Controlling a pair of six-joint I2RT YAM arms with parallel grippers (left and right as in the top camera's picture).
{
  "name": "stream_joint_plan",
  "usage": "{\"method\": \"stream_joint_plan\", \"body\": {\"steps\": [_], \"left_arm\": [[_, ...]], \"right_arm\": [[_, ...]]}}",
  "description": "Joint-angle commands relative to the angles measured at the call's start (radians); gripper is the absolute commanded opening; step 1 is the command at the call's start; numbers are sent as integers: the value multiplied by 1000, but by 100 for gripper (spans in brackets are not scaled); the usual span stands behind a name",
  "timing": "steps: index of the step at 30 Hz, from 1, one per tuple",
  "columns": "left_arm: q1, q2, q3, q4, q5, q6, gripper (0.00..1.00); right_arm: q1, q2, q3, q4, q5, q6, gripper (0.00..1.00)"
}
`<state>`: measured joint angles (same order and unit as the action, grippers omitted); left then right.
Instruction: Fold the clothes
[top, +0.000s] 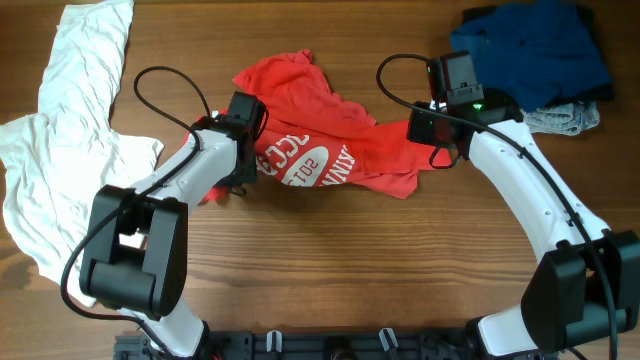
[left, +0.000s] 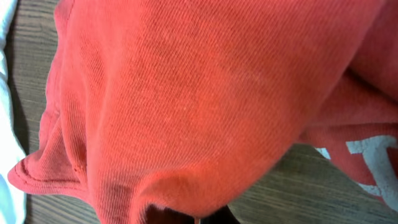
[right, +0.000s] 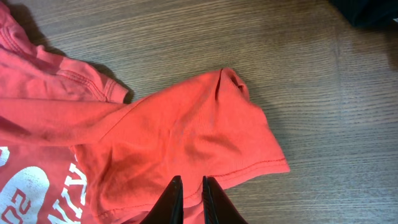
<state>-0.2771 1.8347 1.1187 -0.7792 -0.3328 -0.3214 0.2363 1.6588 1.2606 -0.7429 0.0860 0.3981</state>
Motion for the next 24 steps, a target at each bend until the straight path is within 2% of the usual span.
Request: {"method": "stream_joint_plan", "body": {"steps": [1, 5, 10, 14, 17, 24], "left_arm": [[5, -58, 69, -103, 3, -39, 4], [5, -208, 203, -276, 29, -38, 4], [5, -398, 222, -302, 37, -26, 4], [5, -451, 222, -303, 36, -27, 4], [9, -472, 222, -280, 24, -27, 4], [71, -473, 222, -223, 21, -27, 4]], "right_arm": [[-5, 5, -6, -7, -9, -10, 12], [-5, 5, -6, -18, -31, -5, 12], [-5, 5, -6, -45, -55, -5, 12], [-5, 5, -6, -81, -90, -15, 14], [6, 14, -6, -77, -195, -88, 22], [106, 113, -6, -12, -233, -216, 43]]}}
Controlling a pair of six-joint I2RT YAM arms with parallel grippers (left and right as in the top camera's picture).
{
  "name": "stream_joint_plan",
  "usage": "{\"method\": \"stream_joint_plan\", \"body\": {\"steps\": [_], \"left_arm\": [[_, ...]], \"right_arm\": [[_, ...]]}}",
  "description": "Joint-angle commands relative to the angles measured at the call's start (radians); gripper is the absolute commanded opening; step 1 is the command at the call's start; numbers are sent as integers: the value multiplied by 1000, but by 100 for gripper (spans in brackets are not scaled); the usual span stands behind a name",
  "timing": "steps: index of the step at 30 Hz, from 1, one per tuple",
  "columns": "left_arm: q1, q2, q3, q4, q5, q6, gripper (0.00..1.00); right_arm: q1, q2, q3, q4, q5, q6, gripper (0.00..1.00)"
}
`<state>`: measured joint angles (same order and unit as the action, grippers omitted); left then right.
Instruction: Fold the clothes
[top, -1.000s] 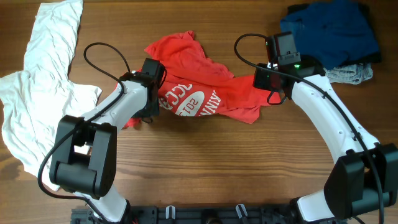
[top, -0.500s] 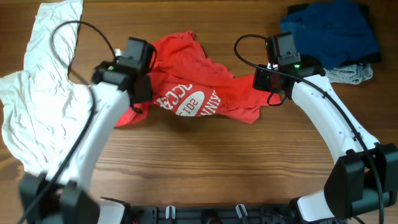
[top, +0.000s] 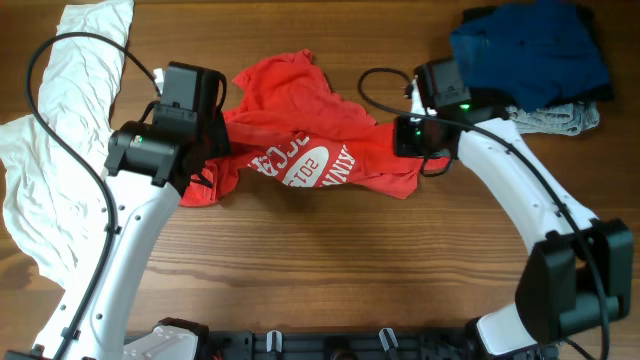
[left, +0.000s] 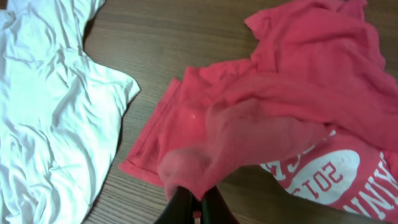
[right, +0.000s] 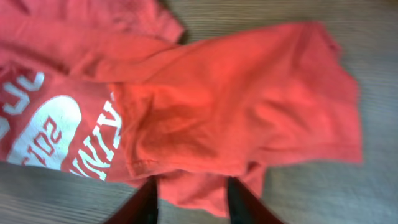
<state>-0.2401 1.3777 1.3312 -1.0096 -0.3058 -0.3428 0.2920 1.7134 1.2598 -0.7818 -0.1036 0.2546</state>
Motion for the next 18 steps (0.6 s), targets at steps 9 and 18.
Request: {"method": "stream_joint_plan", "body": {"steps": [9, 18], "left_arm": [[73, -16, 10, 7, -6, -5, 4], [75, -16, 10, 7, -6, -5, 4]], "right_arm": [[146, 187, -5, 138, 23, -90, 44], [145, 214, -5, 113, 134, -41, 13]]}}
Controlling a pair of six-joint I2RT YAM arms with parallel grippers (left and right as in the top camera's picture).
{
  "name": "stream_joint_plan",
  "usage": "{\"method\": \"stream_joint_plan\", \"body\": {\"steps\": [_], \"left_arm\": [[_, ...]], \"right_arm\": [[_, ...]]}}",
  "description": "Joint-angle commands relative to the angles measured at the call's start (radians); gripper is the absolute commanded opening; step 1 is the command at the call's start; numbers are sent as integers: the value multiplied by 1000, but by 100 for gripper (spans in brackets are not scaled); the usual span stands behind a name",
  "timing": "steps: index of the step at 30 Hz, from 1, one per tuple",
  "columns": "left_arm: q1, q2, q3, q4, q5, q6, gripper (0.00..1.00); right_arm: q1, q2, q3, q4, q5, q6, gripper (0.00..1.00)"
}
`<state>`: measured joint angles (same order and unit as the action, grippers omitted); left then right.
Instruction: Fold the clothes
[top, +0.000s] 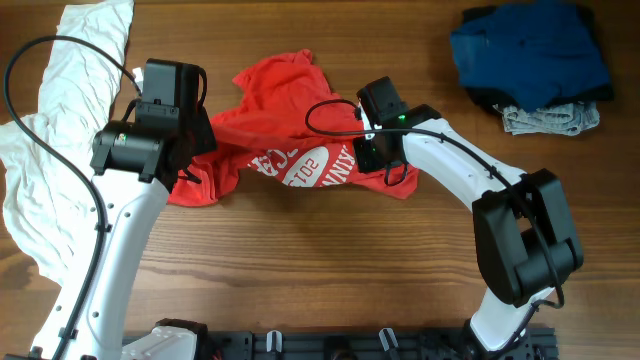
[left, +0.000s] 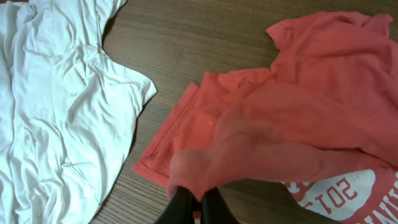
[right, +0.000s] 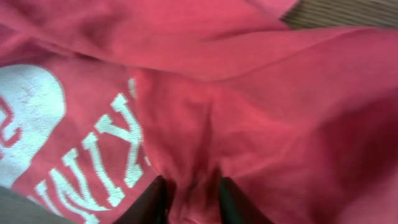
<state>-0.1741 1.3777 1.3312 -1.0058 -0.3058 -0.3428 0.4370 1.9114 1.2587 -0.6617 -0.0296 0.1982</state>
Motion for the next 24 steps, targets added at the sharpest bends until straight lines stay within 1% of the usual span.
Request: {"method": "stream_joint_plan", "body": {"steps": [1, 4, 7, 9, 13, 18, 22, 24], "left_arm": [[9, -16, 10, 3, -6, -5, 4], [9, -16, 10, 4, -11, -5, 4], [10, -16, 10, 18, -64, -5, 4], [28, -18, 24, 42, -111, -5, 4], [105, -18, 109, 45, -119, -5, 4], [186, -23, 213, 46, -119, -2, 4], [182, -65, 270, 44, -118, 0, 4], [164, -110, 292, 44, -101, 33, 4]], "right_arm": [[0, 15, -4, -10, 60, 17, 5], [0, 11, -2, -15, 77, 54, 4], [-10, -40, 33, -53, 87, 68, 5], [-41, -121, 101, -114, 96, 68, 4], [-142, -296, 219, -194, 146, 89, 4], [-265, -455, 327, -219, 149, 8, 4], [-298, -513, 414, -258, 150, -40, 4], [-297, -536, 466, -283, 149, -50, 4]]}}
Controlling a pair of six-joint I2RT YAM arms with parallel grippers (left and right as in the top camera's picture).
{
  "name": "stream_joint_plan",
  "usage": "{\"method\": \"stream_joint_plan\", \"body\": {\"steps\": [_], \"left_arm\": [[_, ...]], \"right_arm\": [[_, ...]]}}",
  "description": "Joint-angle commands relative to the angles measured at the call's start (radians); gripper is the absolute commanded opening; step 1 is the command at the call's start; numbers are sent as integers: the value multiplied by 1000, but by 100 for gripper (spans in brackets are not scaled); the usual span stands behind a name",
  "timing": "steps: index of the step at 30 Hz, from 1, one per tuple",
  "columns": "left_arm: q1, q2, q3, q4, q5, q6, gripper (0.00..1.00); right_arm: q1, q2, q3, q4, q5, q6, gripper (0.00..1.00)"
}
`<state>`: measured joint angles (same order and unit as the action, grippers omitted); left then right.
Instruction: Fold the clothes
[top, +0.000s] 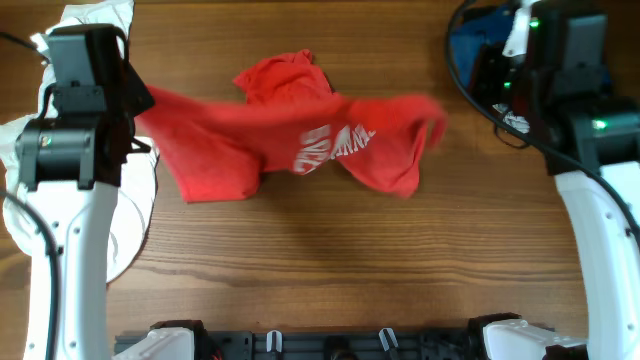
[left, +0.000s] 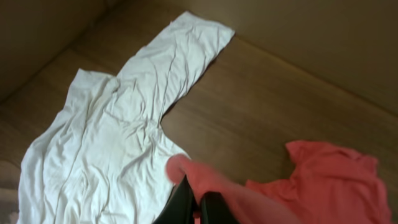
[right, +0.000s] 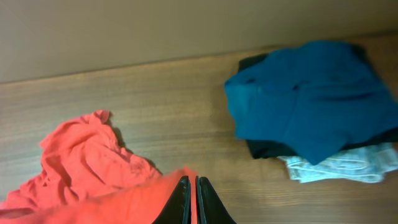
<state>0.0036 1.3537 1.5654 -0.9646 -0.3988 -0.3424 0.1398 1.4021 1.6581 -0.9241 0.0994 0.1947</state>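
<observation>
A red T-shirt (top: 300, 130) with white lettering hangs stretched in the air between both arms, its lower folds drooping toward the wooden table (top: 320, 270). My left gripper (left: 194, 208) is shut on the shirt's left end, high over the table's left side. At the shirt's right end, my right gripper (right: 191, 199) is likewise shut on a red edge. In both wrist views the rest of the red T-shirt (right: 87, 155) trails away below the fingers.
A crumpled white shirt (left: 112, 143) lies spread along the table's left edge, partly under my left arm. At the back right corner sits a pile of dark blue clothes (right: 311, 93) with a pale grey-blue piece (right: 336, 168) beneath it.
My right gripper, then open over the shirt's middle, is now shut on its right end. Both grippers now stand higher and farther apart, with the shirt pulled taut between them.
First both grippers were low at the bunched red shirt, the right one shut on its right edge. Then the left held fabric farther left while the right was open over the hem, then over the lettering. Now the shirt hangs stretched between both.
</observation>
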Motion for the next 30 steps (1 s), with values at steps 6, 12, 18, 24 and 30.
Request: {"method": "stream_joint_plan", "body": {"steps": [6, 12, 18, 24, 30], "left_arm": [[-84, -229, 74, 5, 101, 43, 4], [-102, -219, 74, -35, 262, 43, 4], [-102, -121, 73, -70, 268, 43, 4], [-102, -62, 73, -73, 267, 48, 4], [-102, -53, 73, -69, 232, 48, 4]], "right_arm": [[0, -79, 160, -119, -44, -64, 4], [0, -58, 159, -272, -195, -64, 14], [0, -46, 99, -350, -303, -61, 31], [35, -44, -30, -334, -349, -34, 33], [143, -44, -225, -230, -353, 47, 33]]}}
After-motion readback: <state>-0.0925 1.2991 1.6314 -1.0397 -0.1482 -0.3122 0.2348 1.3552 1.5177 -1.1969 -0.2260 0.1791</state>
